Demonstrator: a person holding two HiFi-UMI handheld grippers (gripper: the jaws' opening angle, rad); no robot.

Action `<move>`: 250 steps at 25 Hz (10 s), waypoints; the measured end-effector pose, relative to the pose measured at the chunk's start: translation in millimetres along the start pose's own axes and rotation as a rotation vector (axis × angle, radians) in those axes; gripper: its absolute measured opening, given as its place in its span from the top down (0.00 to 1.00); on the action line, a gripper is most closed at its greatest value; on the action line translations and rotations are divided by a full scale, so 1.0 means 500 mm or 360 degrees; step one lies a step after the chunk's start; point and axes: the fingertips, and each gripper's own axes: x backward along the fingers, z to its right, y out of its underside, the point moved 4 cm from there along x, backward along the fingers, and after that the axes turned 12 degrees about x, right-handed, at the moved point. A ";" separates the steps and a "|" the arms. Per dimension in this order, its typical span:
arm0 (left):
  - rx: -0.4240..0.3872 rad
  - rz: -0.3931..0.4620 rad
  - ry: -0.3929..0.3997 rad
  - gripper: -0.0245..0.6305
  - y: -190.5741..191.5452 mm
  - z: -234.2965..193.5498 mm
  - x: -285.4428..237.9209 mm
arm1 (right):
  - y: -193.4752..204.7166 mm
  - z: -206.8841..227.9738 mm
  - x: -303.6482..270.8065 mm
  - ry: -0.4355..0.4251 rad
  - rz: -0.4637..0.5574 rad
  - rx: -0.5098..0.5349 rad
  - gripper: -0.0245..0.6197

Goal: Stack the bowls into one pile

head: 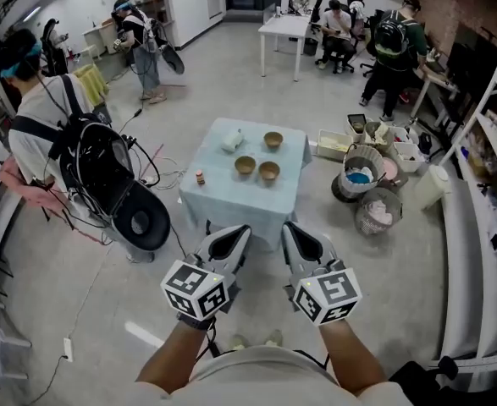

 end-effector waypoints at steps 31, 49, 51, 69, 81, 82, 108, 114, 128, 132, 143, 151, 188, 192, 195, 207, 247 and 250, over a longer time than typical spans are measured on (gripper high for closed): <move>-0.0052 0.0093 -0.0145 0.95 -0.007 -0.030 -0.151 | 0.040 0.182 -0.033 -0.0074 0.0082 -0.0099 0.95; -0.0002 0.0057 -0.0034 0.95 -0.105 -0.370 -0.351 | 0.110 0.240 -0.414 -0.0002 -0.0074 -0.0045 0.95; -0.0011 0.0036 -0.0007 0.95 -0.114 -0.400 -0.369 | 0.117 0.244 -0.450 0.0024 -0.0091 -0.0032 0.95; 0.0014 -0.0091 0.0000 0.95 -0.069 -0.574 -0.524 | 0.277 0.308 -0.645 -0.0039 -0.0345 0.0058 0.95; 0.0071 -0.0213 -0.0135 0.95 -0.004 -0.710 -0.728 | 0.494 0.449 -0.796 -0.0254 -0.0678 0.0113 0.94; 0.0076 -0.0227 -0.0150 0.95 0.004 -0.719 -0.741 | 0.519 0.458 -0.805 -0.0280 -0.0717 0.0122 0.94; 0.0262 -0.0491 -0.0336 0.95 0.240 -0.920 -0.894 | 1.032 0.461 -0.857 -0.0923 -0.1338 0.1097 0.85; 0.0288 -0.0534 -0.0340 0.95 0.269 -0.933 -0.901 | 1.066 0.453 -0.861 -0.0964 -0.1351 0.1280 0.85; 0.0308 -0.0593 -0.0360 0.95 0.304 -0.942 -0.900 | 1.086 0.446 -0.864 -0.1052 -0.1338 0.1475 0.86; 0.0304 -0.0607 -0.0353 0.95 0.308 -0.945 -0.904 | 1.077 0.458 -0.873 -0.1024 -0.1325 0.1501 0.92; 0.0268 -0.0564 -0.0294 0.95 0.278 -0.938 -0.953 | 1.015 0.526 -0.900 -0.0950 -0.1318 0.1514 0.92; 0.0241 -0.0540 -0.0277 0.95 0.241 -0.945 -1.007 | 0.970 0.616 -0.972 -0.0877 -0.1309 0.1542 0.92; 0.0270 -0.0518 -0.0414 0.95 0.192 -1.065 -1.079 | 1.035 0.746 -1.267 -0.0886 -0.1362 0.1298 0.83; 0.0270 -0.0515 -0.0421 0.95 0.192 -1.065 -1.068 | 1.020 0.736 -1.265 -0.0858 -0.1332 0.1313 0.83; 0.0267 -0.0506 -0.0433 0.95 0.189 -1.060 -1.052 | 1.001 0.717 -1.254 -0.0830 -0.1281 0.1321 0.83; 0.0271 -0.0474 -0.0481 0.95 0.211 -1.036 -0.934 | 0.934 0.559 -1.151 -0.0874 -0.1102 0.1272 0.84; 0.0379 -0.0486 -0.0573 0.95 0.302 -1.049 -0.715 | 1.083 0.302 -1.052 -0.1129 -0.1169 0.1717 0.87; 0.0380 -0.0488 -0.0575 0.95 0.301 -1.053 -0.719 | 1.080 0.305 -1.057 -0.1133 -0.1167 0.1706 0.92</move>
